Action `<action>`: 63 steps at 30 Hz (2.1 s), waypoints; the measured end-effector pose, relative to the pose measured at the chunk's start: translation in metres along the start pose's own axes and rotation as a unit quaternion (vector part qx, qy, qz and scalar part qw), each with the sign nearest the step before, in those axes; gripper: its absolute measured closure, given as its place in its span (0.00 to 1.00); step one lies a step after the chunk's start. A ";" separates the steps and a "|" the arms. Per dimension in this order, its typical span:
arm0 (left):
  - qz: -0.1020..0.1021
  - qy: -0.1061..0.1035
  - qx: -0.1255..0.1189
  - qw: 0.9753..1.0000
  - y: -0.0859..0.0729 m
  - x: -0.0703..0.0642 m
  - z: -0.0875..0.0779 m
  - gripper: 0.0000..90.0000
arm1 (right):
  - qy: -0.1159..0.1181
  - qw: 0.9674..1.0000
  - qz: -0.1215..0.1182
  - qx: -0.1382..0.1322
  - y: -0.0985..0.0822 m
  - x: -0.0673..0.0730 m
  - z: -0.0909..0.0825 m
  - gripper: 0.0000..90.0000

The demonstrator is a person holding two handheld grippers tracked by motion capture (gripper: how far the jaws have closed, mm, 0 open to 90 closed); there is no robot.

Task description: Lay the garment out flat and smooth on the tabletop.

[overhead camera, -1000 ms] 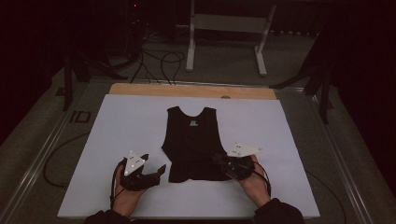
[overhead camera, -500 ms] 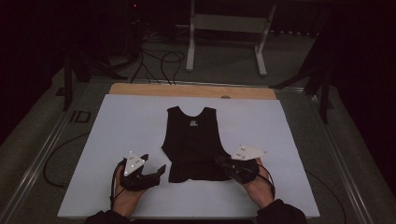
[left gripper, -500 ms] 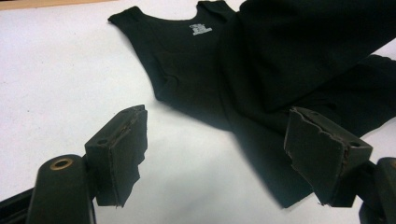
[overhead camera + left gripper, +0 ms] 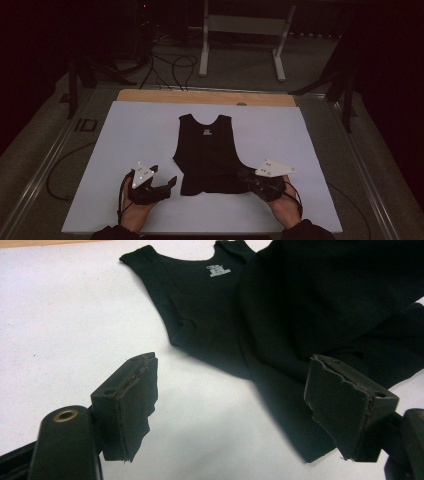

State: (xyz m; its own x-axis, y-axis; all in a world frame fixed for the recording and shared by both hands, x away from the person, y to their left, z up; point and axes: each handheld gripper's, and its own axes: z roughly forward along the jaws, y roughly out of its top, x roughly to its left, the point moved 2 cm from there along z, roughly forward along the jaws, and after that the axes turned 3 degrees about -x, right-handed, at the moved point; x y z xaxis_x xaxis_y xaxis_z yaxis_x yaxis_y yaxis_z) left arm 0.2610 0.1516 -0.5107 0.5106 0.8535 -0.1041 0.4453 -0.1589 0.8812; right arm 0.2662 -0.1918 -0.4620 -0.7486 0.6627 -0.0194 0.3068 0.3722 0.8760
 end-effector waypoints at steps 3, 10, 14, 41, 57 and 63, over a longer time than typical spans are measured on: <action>-0.001 0.001 0.000 1.000 0.000 0.000 0.000 0.24 | -0.008 1.000 0.000 0.001 -0.003 -0.001 -0.006 0.93; -0.002 0.000 -0.002 1.000 0.000 0.001 -0.001 0.24 | -0.017 1.000 0.012 -0.001 -0.014 -0.003 -0.023 0.93; -0.002 -0.001 -0.002 1.000 0.000 0.000 -0.001 0.24 | -0.016 1.000 0.014 -0.003 -0.020 0.000 -0.032 0.93; 0.006 -0.016 0.004 1.000 0.000 -0.006 0.001 0.24 | -0.072 0.996 0.059 -0.010 -0.058 -0.022 -0.074 0.93; 0.013 -0.022 0.009 1.000 -0.001 -0.010 0.002 0.24 | -0.105 0.991 0.083 -0.004 -0.072 -0.041 -0.079 0.92; 0.011 -0.021 0.007 1.000 -0.001 -0.009 0.002 0.24 | -0.115 0.989 0.088 -0.011 -0.072 -0.044 -0.087 0.92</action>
State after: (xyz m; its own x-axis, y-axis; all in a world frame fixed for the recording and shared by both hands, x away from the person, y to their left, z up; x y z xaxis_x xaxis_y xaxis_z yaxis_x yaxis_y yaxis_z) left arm 0.2569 0.1429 -0.5110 0.5509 0.8280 -0.1043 0.4439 -0.1849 0.8768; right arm 0.2259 -0.3039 -0.4820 -0.5308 0.8471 0.0275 0.4054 0.2252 0.8859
